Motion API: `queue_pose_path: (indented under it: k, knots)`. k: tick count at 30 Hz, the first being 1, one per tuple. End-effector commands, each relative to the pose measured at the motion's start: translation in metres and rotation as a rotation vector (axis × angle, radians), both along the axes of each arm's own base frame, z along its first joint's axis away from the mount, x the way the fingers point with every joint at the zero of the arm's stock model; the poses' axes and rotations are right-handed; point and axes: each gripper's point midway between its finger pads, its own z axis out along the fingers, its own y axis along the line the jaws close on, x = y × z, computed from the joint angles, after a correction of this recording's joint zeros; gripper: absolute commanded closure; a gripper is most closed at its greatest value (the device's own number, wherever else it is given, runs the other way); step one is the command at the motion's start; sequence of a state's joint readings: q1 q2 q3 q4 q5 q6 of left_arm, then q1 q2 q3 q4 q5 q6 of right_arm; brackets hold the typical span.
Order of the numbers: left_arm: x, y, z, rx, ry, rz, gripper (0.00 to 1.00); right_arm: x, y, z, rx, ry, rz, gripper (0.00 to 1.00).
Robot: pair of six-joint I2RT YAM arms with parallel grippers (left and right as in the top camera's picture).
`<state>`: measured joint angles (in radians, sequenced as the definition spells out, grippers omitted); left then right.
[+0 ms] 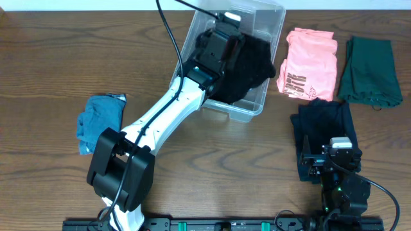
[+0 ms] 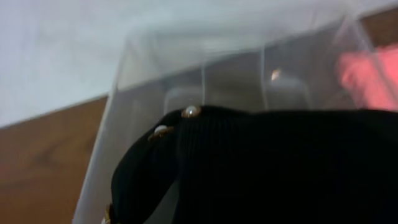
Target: Pack container
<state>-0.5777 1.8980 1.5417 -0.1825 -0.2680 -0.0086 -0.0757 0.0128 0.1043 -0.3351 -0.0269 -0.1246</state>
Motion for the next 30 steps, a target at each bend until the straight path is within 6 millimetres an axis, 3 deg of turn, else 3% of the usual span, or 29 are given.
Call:
queue_pose_path:
  k: [1,7,14,19,27,30]
  knots:
    - [-0.008,0.01,0.01,0.0,0.022,0.025,0.94,0.0,-0.002,-0.001,-0.011,0.002,-0.005,0.01]
    - [-0.029,0.026,-0.018,0.095,0.152,0.034,0.94,0.0,-0.002,-0.001,-0.011,0.002,-0.005,0.01]
    - [-0.055,0.055,-0.034,0.224,0.266,0.09,0.94,0.0,-0.002,-0.001,-0.011,0.002,-0.005,0.01]
    - [-0.079,0.07,-0.03,0.241,0.34,0.123,0.94,0.0,-0.002,-0.001,-0.011,0.002,-0.005,0.01]
    - [-0.126,0.09,-0.005,0.271,0.414,0.132,0.94,0.0,-0.002,-0.001,-0.011,0.002,-0.005,0.01]
    - [-0.128,0.088,0.008,0.253,0.378,0.118,0.94,0.0,-0.002,-0.001,-0.011,0.002,-0.005,0.01]
